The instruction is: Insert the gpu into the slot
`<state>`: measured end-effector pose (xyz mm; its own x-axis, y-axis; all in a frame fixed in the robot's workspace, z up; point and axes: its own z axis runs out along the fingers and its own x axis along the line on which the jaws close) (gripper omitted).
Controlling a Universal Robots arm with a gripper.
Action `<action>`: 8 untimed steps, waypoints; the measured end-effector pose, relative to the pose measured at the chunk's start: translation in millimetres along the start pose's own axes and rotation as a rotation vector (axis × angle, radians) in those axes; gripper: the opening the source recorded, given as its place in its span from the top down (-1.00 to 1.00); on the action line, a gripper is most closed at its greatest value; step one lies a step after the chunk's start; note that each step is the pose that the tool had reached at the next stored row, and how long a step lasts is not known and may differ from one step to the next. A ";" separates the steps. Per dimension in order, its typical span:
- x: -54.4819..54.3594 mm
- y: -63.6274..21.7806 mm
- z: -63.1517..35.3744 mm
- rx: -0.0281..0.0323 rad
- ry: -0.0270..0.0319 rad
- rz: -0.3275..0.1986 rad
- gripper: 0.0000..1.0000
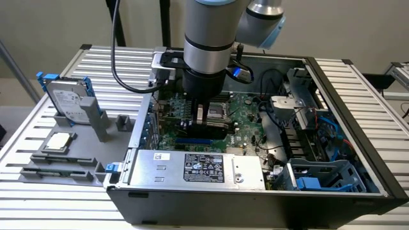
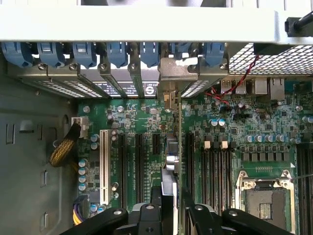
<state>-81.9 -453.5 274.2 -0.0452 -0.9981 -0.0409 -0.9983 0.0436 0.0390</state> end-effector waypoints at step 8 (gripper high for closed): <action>-1.0 0.0 1.6 0.0000 0.0000 -0.002 0.47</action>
<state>-82.0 -452.5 272.6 -0.0435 -0.9982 -0.0410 -0.9984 0.0419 0.0390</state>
